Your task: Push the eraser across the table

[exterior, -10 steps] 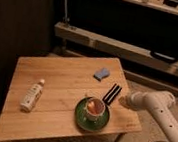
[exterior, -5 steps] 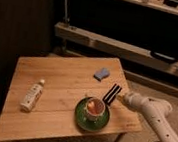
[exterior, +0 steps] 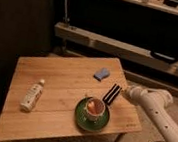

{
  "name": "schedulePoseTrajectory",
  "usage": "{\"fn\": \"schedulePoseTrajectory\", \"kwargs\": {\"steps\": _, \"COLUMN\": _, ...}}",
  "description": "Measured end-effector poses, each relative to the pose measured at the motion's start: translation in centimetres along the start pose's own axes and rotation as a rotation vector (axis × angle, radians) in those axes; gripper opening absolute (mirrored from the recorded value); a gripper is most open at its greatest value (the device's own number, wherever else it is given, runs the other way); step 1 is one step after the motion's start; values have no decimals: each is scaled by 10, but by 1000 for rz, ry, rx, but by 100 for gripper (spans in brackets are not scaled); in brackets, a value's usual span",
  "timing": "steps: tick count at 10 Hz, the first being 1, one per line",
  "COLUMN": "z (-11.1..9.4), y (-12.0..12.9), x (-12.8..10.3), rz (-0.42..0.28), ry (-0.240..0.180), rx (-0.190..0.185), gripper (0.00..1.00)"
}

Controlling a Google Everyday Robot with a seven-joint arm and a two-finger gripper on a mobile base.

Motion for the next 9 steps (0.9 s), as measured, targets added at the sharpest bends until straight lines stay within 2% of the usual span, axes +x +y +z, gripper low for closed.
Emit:
{"fn": "schedulePoseTrajectory", "kwargs": {"steps": 2, "z": 37, "y": 22, "x": 6, "rz": 3, "ry": -66, "rx": -68, "gripper": 4}}
{"fn": "schedulePoseTrajectory", "kwargs": {"steps": 4, "z": 62, "y": 31, "x": 4, "rz": -16, "ry": -118, "rx": -116, "gripper": 4}}
{"fn": "schedulePoseTrajectory", "kwargs": {"steps": 9, "z": 67, "y": 38, "x": -3, "rz": -73, "ry": -145, "rx": -164, "gripper": 4}}
